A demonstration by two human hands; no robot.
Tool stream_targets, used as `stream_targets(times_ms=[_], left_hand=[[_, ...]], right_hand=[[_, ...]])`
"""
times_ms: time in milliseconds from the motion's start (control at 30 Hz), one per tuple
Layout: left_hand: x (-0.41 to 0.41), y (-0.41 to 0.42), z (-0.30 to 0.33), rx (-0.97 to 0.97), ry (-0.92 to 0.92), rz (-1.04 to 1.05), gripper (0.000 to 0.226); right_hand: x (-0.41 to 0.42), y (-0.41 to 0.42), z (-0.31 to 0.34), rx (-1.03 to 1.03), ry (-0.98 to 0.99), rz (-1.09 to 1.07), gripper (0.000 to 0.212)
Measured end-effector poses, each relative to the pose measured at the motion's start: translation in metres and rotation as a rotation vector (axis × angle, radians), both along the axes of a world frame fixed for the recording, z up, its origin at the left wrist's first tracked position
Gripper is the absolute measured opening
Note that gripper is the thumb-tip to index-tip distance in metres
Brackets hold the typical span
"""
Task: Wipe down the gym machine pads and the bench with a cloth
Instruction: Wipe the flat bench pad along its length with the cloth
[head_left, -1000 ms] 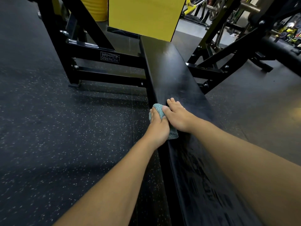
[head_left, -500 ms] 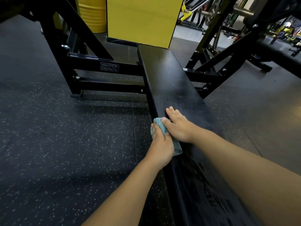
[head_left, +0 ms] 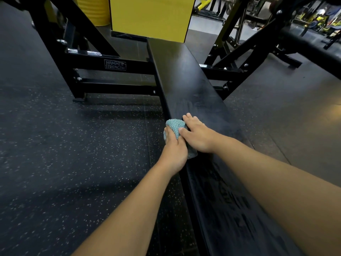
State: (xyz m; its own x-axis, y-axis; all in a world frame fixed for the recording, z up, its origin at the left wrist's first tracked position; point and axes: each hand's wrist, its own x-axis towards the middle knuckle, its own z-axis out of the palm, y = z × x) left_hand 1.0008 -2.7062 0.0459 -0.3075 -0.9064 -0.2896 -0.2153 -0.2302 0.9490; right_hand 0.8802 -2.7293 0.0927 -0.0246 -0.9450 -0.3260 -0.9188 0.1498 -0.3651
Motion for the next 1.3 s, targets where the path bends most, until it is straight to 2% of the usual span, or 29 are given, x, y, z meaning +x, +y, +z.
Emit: stream_targets(times_ms=[367,533,733,933,1100,1300], left_hand=[[0.001,0.043,-0.013,-0.037,0.04,-0.016,0.068],[-0.003,0.017,-0.005,-0.011,0.023,0.012,0.072],[-0.01,-0.018,0.0,0.041,0.025,0.086,0.076],[-0.003,0.022,0.001,-0.018,0.068,0.013,0.075],[0.008,0.086,-0.006,0.04,0.147,-0.02,0.073],[0.002,0.09,-0.009,0.041,0.068,-0.023,0.076]], right_hand=[[-0.002,0.043,0.0,-0.016,-0.018,0.044,0.065],[-0.01,0.039,0.003,-0.029,-0.061,0.014,0.062],[-0.027,0.04,-0.011,-0.062,-0.012,0.001,0.061],[-0.033,0.042,-0.005,-0.034,-0.086,0.013,0.055],[-0.034,0.046,-0.002,-0.016,-0.024,0.053,0.057],[-0.033,0.047,-0.004,-0.02,0.029,0.065,0.059]])
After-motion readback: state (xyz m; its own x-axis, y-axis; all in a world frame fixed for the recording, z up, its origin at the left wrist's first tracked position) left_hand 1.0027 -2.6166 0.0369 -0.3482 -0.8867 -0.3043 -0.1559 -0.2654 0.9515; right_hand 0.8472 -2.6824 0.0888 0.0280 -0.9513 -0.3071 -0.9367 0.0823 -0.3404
